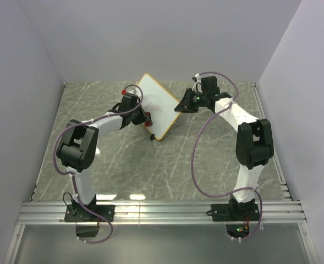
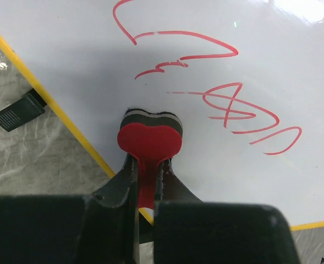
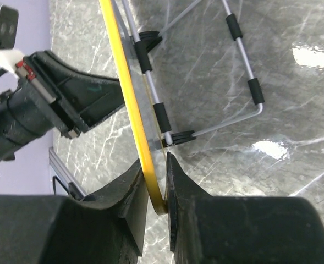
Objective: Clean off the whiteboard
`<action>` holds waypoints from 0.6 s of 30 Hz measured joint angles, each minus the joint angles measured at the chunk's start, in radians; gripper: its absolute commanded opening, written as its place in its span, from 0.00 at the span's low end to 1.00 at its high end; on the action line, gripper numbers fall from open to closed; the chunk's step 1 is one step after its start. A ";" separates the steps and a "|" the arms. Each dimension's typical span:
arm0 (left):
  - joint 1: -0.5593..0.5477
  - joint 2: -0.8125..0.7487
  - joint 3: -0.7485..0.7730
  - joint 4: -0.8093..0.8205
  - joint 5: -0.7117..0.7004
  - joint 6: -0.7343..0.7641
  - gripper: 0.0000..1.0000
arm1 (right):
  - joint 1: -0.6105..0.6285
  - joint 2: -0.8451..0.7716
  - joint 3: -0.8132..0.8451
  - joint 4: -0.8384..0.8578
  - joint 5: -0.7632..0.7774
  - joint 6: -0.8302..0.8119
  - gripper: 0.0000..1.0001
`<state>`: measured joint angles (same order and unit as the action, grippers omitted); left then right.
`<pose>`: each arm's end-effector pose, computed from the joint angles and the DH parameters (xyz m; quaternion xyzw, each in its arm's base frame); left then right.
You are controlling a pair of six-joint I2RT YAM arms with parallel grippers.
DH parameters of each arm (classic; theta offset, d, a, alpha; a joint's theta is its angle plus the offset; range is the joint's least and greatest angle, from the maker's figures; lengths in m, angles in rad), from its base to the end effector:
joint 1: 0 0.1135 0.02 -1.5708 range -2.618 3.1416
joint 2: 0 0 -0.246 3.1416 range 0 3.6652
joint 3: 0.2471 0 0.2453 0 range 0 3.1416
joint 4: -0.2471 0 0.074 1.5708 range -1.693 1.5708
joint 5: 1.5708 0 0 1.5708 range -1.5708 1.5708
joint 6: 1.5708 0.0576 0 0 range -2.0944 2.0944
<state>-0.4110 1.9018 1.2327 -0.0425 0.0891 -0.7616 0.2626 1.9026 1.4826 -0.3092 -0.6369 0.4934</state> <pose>0.3859 -0.1738 0.1599 -0.1401 0.8975 -0.2639 0.3242 0.4078 0.1451 0.2237 -0.0272 0.8758 0.4088 0.2551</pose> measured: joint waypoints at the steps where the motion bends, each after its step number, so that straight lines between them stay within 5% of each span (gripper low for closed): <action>1: 0.009 0.003 0.000 0.002 0.005 -0.003 0.00 | 0.003 0.000 0.005 -0.008 0.001 -0.002 0.00; 9: -0.009 0.031 0.063 -0.034 -0.024 -0.001 0.00 | 0.008 0.002 0.021 -0.043 0.002 -0.014 0.00; 18: -0.123 0.086 0.327 -0.127 -0.048 0.009 0.00 | 0.003 0.002 0.021 -0.058 -0.001 -0.015 0.00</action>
<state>-0.5343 1.9881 1.5593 -0.1696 0.0406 -0.7525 0.2657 1.9045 1.5032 -0.3676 -0.6376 0.4786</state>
